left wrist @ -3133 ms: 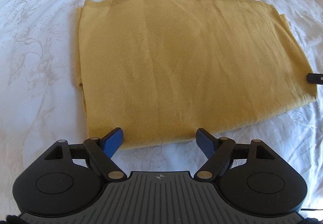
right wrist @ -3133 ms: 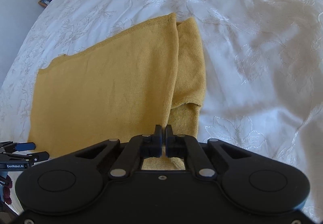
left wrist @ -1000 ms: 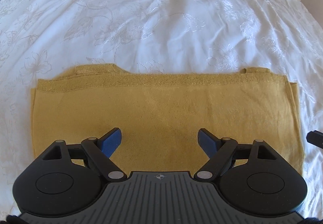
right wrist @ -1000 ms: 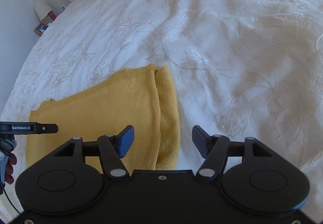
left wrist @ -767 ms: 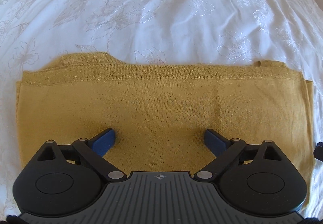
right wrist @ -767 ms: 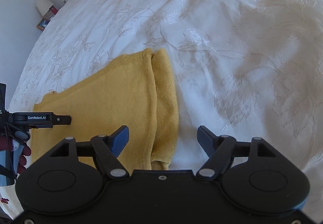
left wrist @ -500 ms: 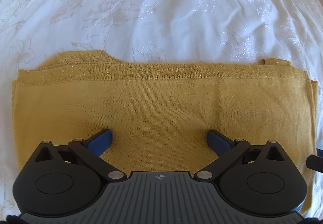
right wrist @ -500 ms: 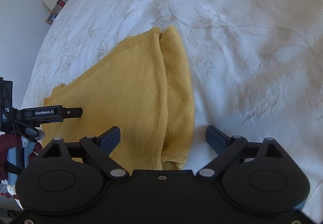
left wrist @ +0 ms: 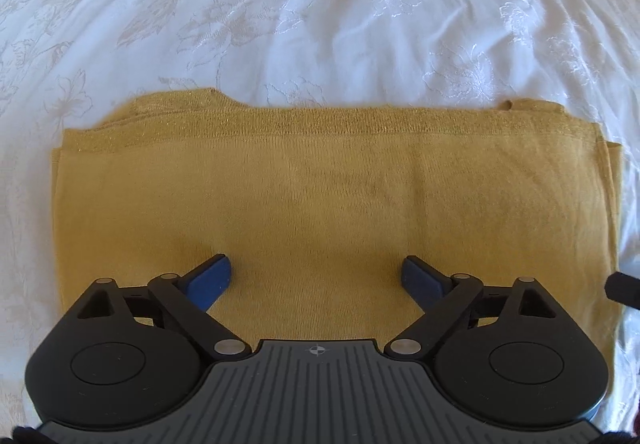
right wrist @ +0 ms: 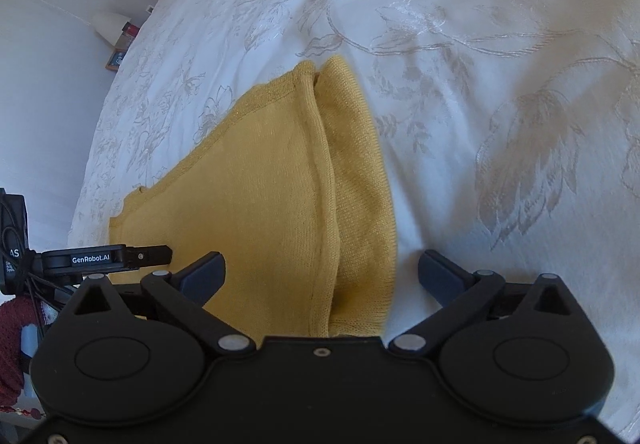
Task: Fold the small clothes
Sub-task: 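Move the open right gripper to the side edge of the sweater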
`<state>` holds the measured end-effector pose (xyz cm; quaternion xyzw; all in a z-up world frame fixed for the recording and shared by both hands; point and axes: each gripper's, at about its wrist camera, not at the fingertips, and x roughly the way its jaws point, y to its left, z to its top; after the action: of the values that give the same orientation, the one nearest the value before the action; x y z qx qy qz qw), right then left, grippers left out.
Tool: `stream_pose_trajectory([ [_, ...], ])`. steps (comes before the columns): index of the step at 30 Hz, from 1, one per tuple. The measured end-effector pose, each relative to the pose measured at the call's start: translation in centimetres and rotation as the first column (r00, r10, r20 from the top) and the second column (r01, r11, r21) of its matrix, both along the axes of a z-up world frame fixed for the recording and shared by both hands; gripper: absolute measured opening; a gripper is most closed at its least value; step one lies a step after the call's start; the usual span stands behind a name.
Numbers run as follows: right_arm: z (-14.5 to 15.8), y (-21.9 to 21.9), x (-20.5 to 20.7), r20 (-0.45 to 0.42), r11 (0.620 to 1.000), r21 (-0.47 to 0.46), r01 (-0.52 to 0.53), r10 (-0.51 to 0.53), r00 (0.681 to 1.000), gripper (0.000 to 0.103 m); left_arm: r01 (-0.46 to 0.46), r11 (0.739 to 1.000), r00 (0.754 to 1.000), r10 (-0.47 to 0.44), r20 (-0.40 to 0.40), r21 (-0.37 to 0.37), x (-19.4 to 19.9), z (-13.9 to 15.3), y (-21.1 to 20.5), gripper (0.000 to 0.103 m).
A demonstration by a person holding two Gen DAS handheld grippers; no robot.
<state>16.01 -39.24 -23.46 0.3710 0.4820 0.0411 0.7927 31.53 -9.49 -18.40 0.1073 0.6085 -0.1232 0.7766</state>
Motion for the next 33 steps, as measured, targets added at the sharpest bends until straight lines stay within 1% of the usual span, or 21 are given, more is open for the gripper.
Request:
stream_pose_trajectory([
  [3, -0.1, -0.5, -0.1, 0.004, 1.000, 0.014, -0.010, 0.010, 1.000, 0.103, -0.008, 1.000, 1.000, 0.008, -0.025, -0.001, -2.4, -0.3, 0.6, 0.093],
  [6, -0.1, -0.8, -0.2, 0.010, 1.000, 0.027, -0.016, 0.016, 1.000, 0.103, 0.000, 1.000, 0.999, 0.000, -0.036, 0.020, -4.8, -1.1, 0.7, 0.093],
  [11, 0.1, -1.1, -0.4, 0.014, 0.999, 0.043, -0.029, 0.028, 1.000, 0.103, 0.007, 1.000, 0.999, -0.006, -0.043, 0.025, -6.6, -1.6, 1.0, 0.093],
  [13, 0.2, -1.1, -0.3, 0.017, 0.998, 0.042, -0.050, 0.049, 0.999, 0.102, 0.008, 1.000, 0.999, -0.007, -0.038, 0.022, -6.9, -1.4, 1.1, 0.093],
  [15, 0.4, -1.0, -0.3, 0.025, 0.996, 0.041, -0.076, 0.075, 0.997, 0.093, 0.005, 1.000, 1.000, -0.005, -0.030, 0.018, -6.8, -0.8, 1.8, 0.092],
  [16, 0.5, -0.9, -0.2, 0.026, 0.995, 0.045, -0.085, 0.083, 0.996, 0.082, 0.005, 1.000, 1.000, -0.004, -0.025, 0.020, -7.0, -0.7, 2.1, 0.092],
  [17, 0.5, -0.9, -0.2, 0.026, 0.995, 0.048, -0.087, 0.086, 0.996, 0.076, 0.005, 1.000, 1.000, -0.005, -0.020, 0.021, -7.1, -0.5, 2.3, 0.092],
  [21, 0.3, -0.9, -0.2, 0.025, 0.995, 0.055, -0.084, 0.082, 0.996, 0.074, 0.008, 1.000, 1.000, -0.008, -0.003, 0.020, -8.1, 0.5, 2.7, 0.092],
  [25, 0.0, -0.8, 0.5, 0.027, 0.995, 0.069, -0.079, 0.077, 0.997, 0.068, 0.004, 1.000, 1.000, -0.004, 0.009, 0.014, -8.5, 1.6, 4.1, 0.092],
  [27, 0.1, -0.6, 1.2, 0.026, 0.995, 0.066, -0.079, 0.077, 0.997, 0.062, -0.007, 1.000, 1.000, 0.007, 0.010, 0.006, -8.4, 1.8, 4.6, 0.092],
  [29, 0.1, -0.1, 1.8, 0.014, 0.994, 0.069, -0.085, 0.084, 0.996, 0.043, -0.020, 1.000, 1.000, 0.020, 0.011, -0.002, -8.3, 2.0, 5.2, 0.092],
  [30, 0.2, 0.2, 2.0, 0.010, 0.993, 0.070, -0.091, 0.090, 0.996, 0.040, -0.029, 1.000, 1.000, 0.029, 0.012, -0.005, -8.3, 2.0, 5.7, 0.092],
  [33, 1.2, 1.3, 2.2, -0.001, 0.995, 0.018, -0.103, 0.103, 0.995, 0.032, -0.055, 0.998, 0.998, 0.055, 0.016, -0.018, -8.5, 2.4, 6.4, 0.092],
])
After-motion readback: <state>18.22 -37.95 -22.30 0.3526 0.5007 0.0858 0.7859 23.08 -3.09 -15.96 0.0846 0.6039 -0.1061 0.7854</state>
